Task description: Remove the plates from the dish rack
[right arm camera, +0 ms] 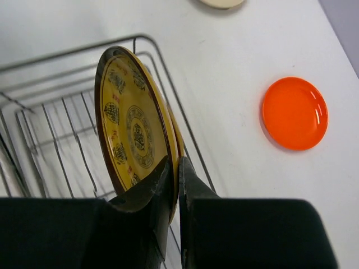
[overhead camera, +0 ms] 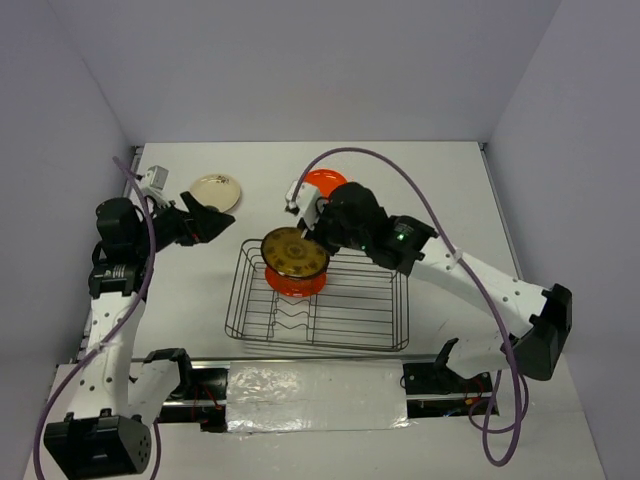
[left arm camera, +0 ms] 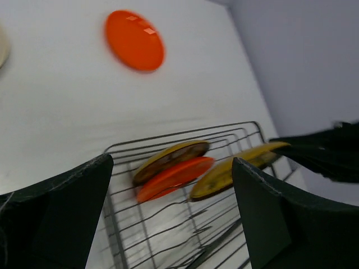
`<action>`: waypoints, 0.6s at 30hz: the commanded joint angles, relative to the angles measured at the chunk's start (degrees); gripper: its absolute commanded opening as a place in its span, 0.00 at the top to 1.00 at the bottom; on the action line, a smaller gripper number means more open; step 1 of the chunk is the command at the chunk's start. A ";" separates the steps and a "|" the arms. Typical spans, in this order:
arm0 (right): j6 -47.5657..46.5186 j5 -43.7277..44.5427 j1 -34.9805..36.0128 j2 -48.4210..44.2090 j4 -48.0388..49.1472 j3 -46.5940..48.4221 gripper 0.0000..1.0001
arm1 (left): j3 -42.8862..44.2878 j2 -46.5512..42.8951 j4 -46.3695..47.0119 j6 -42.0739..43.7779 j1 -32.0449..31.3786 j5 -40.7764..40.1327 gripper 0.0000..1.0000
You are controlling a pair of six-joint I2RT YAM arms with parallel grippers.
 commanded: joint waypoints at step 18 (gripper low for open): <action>33.35 -26.19 -16.74 -9.62 8.71 4.35 1.00 | 6.88 5.94 14.50 -3.88 -22.66 0.99 0.20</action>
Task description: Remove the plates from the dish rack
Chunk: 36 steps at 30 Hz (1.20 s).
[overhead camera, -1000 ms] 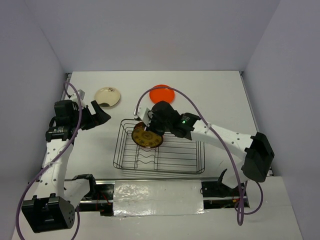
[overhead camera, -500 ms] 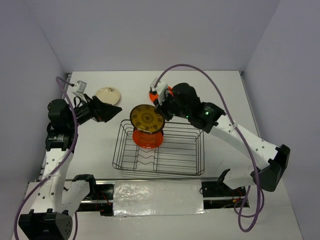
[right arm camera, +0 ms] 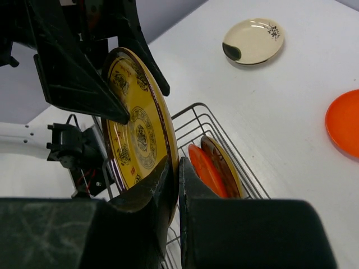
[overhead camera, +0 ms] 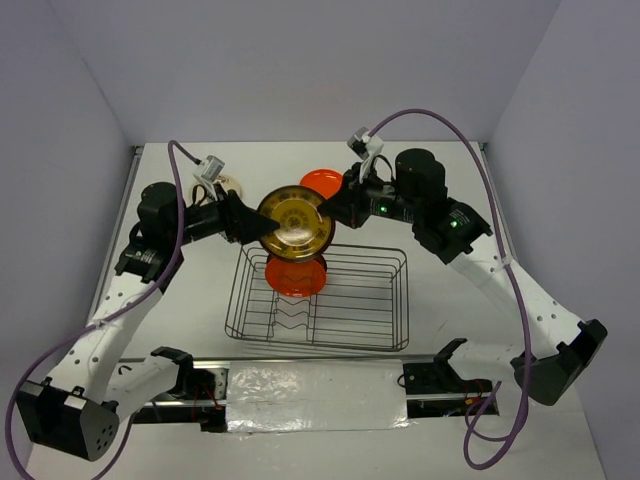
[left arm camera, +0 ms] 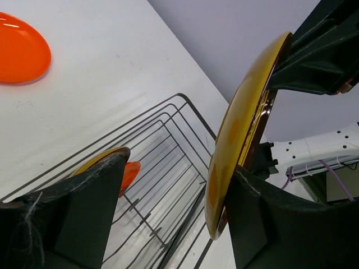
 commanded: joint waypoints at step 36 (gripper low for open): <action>19.99 -4.59 -16.77 -8.47 14.95 -17.61 0.00 | 4.49 6.36 -14.66 -18.62 7.03 -35.02 1.00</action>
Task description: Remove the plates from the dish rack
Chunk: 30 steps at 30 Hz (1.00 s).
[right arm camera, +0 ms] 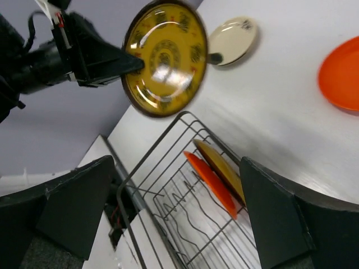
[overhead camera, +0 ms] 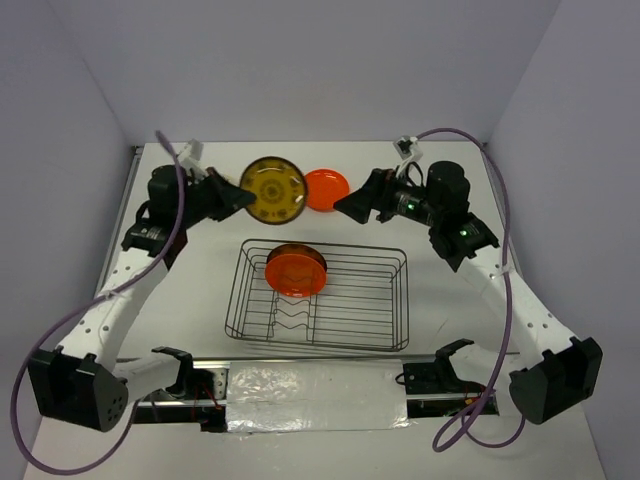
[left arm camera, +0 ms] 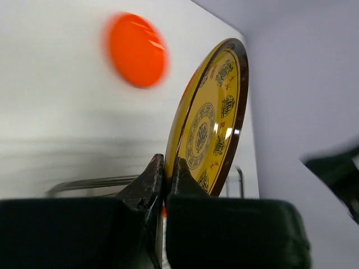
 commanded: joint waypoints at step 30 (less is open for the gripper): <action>-37.57 25.55 24.44 13.18 -15.69 6.86 0.23 | -22.36 -17.89 -20.88 -4.72 42.54 -19.31 0.00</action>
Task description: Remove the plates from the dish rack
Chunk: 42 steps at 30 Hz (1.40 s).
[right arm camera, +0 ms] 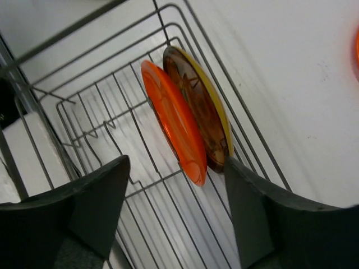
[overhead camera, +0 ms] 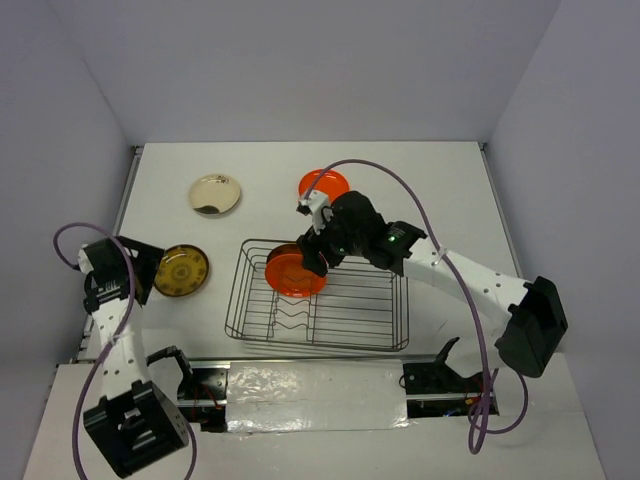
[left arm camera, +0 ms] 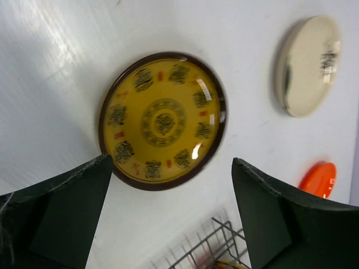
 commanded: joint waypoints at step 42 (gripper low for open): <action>-12.96 17.96 8.23 3.59 -1.21 10.85 0.25 | 13.19 -3.36 -1.87 24.71 -1.11 22.85 0.01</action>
